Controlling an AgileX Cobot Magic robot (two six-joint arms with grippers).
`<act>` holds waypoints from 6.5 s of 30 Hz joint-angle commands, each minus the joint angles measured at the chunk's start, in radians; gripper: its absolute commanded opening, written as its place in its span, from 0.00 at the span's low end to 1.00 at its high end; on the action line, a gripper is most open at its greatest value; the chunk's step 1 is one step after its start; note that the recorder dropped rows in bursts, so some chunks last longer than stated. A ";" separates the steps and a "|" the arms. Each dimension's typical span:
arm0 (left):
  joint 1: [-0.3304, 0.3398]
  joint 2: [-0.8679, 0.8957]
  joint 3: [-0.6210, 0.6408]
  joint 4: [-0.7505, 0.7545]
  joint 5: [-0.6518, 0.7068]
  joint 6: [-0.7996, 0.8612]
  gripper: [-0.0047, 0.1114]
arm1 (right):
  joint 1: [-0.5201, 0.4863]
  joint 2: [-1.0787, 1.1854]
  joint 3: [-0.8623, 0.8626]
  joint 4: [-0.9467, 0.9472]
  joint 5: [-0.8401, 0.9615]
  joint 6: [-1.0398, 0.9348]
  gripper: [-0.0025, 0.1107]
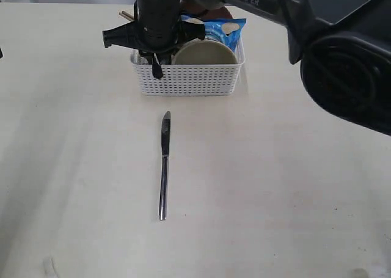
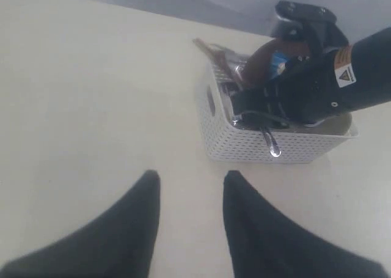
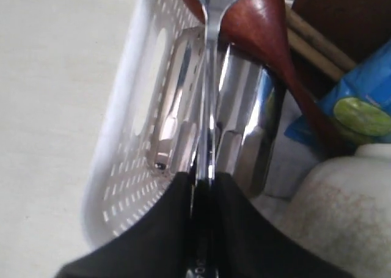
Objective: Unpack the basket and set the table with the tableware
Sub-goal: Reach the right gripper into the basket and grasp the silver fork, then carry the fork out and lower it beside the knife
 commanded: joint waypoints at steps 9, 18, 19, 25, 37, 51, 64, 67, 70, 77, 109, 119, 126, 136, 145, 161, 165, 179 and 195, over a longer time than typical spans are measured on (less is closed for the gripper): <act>-0.001 -0.002 0.005 -0.005 -0.003 0.003 0.33 | 0.047 -0.242 0.101 0.018 0.224 -0.064 0.02; -0.001 -0.002 0.005 -0.005 0.019 0.003 0.33 | 0.049 -0.638 0.934 0.225 -0.335 0.084 0.02; -0.001 -0.002 0.005 -0.005 0.022 0.003 0.33 | 0.049 -0.652 1.001 0.250 -0.407 0.089 0.02; -0.001 -0.002 0.005 -0.005 0.041 0.002 0.33 | 0.049 -0.578 1.158 0.385 -0.602 0.044 0.02; -0.001 -0.002 0.005 0.001 0.049 0.002 0.33 | 0.092 -0.423 1.099 0.471 -0.658 -0.042 0.02; -0.001 -0.002 0.005 0.001 0.048 0.002 0.33 | 0.103 -0.450 1.099 0.473 -0.562 -0.104 0.02; -0.001 -0.002 0.005 0.001 0.051 0.002 0.33 | 0.103 -0.460 1.099 0.471 -0.527 -0.104 0.40; -0.001 -0.002 0.005 0.001 0.051 0.002 0.33 | 0.103 -0.480 1.098 0.449 -0.525 -0.106 0.38; -0.001 -0.002 0.005 0.001 0.051 0.002 0.33 | 0.101 -0.513 1.093 0.432 -0.530 -0.102 0.38; -0.001 -0.002 0.005 -0.001 0.056 0.002 0.33 | 0.099 -0.553 1.008 0.414 -0.476 -0.150 0.38; -0.001 -0.002 0.005 -0.001 0.057 0.002 0.33 | 0.158 -0.361 0.945 0.352 -0.391 -0.177 0.52; -0.001 -0.002 0.005 -0.001 0.057 0.002 0.33 | 0.175 -0.361 0.938 0.258 -0.304 -0.129 0.52; -0.001 -0.002 0.005 -0.001 0.057 0.002 0.33 | 0.213 -0.361 0.875 0.166 -0.286 -0.045 0.52; -0.001 -0.002 0.005 -0.001 0.057 0.002 0.33 | 0.220 -0.299 0.756 0.077 -0.179 0.026 0.52; -0.001 -0.002 0.005 -0.001 0.059 0.002 0.33 | 0.220 -0.255 0.709 0.075 -0.119 0.024 0.52; -0.001 -0.002 0.005 -0.001 0.074 0.002 0.33 | 0.221 -0.224 0.717 0.154 -0.102 0.069 0.38; -0.001 -0.002 0.005 -0.001 0.074 0.002 0.33 | 0.221 -0.224 0.717 0.154 -0.100 0.108 0.38; -0.001 -0.002 0.005 -0.005 0.078 0.002 0.33 | 0.221 -0.228 0.811 0.407 -0.259 0.145 0.38; -0.001 -0.002 0.005 -0.009 0.081 0.002 0.33 | 0.189 -0.304 0.779 0.267 -0.174 0.145 0.39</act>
